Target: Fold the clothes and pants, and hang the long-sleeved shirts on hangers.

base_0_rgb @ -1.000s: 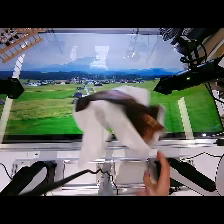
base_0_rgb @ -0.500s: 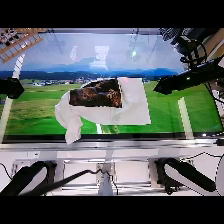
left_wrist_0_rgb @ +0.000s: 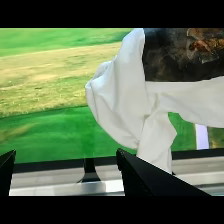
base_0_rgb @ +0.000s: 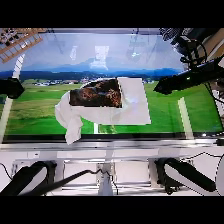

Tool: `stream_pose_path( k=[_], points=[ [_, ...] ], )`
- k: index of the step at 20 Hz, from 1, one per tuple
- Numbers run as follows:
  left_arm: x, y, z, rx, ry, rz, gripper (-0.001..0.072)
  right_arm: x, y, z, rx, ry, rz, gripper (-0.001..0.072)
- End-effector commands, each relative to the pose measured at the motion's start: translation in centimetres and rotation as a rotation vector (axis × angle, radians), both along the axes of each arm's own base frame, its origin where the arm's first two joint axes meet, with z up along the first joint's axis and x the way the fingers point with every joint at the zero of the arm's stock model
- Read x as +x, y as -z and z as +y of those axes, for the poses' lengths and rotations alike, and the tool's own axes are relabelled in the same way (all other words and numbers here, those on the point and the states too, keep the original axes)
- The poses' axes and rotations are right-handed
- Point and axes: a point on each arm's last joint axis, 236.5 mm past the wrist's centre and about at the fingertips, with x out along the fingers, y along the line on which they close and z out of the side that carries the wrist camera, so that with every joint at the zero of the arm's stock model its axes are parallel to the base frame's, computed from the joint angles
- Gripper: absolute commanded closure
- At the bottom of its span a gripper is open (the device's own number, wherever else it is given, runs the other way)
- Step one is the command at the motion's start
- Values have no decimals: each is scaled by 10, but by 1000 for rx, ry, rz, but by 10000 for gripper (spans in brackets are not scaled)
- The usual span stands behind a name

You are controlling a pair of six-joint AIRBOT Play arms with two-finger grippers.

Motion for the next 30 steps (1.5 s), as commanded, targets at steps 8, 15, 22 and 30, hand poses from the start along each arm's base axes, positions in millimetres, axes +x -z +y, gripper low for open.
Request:
stream_pose_path(
  k=[8,15,22,30],
  points=[
    [0,0,0,0,0,0,11,0,0,0,0,0,0,197],
    [19,-8,0,1,2,-79,11,0,0,0,0,0,0,197],
    [67,0,-14,-51,28,-149,11,81,-34,-17,-21,132,-359,196],
    [70,53,-64,-253,104,76,12,111,-89,18,259,217,-519,316]
  ],
)
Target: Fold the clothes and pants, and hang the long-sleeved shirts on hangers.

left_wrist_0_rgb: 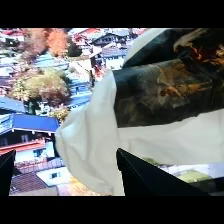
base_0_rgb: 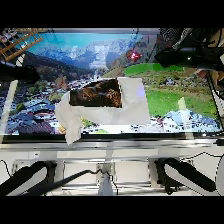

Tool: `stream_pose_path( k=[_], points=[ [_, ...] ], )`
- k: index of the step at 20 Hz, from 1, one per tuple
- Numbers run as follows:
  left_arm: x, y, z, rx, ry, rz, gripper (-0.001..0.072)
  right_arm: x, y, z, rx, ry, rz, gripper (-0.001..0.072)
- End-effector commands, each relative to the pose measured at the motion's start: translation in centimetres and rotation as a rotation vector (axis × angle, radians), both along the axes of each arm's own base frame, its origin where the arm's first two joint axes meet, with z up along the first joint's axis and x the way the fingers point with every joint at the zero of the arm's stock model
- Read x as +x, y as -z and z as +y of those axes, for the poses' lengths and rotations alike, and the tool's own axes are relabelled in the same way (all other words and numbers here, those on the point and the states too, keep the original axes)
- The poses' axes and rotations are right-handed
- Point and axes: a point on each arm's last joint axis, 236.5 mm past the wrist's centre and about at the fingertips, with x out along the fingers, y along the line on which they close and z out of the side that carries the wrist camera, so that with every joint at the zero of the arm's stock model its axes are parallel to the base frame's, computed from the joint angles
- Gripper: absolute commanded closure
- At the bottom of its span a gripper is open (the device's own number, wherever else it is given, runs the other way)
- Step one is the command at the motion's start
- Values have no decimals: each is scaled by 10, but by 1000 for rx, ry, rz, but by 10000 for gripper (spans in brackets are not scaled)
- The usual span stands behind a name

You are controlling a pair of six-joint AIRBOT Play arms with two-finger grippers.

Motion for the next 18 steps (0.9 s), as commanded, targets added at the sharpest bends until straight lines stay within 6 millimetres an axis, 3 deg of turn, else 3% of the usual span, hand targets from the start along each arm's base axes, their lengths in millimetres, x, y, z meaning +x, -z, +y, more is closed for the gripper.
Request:
stream_pose_path(
  k=[1,3,5,8,10,12,13,15,16,18],
  points=[
    [-5,23,-31,-119,59,123,13,13,-22,6,84,29,-74,315],
    [-9,41,-33,-123,74,205,13,15,-26,7,102,35,-89,315],
    [-18,56,-33,-90,172,275,14,8,-16,7,81,19,-45,315],
    [-15,62,-18,-114,126,219,120,-9,39,-40,1,117,181,310],
    [-34,75,8,-118,63,231,118,-33,82,-77,23,162,350,310],
    [-60,102,35,-154,-31,276,106,-61,121,-98,86,161,481,310],
    [-69,117,41,-204,-72,281,54,-74,137,-104,123,152,523,310],
    [-81,142,39,-352,-123,289,17,-98,171,-116,194,154,602,286],
    [-82,151,34,-436,-140,278,16,-108,186,-122,219,169,632,235],
    [-87,167,27,-535,-154,279,16,-128,215,-132,260,185,689,235]
  ],
)
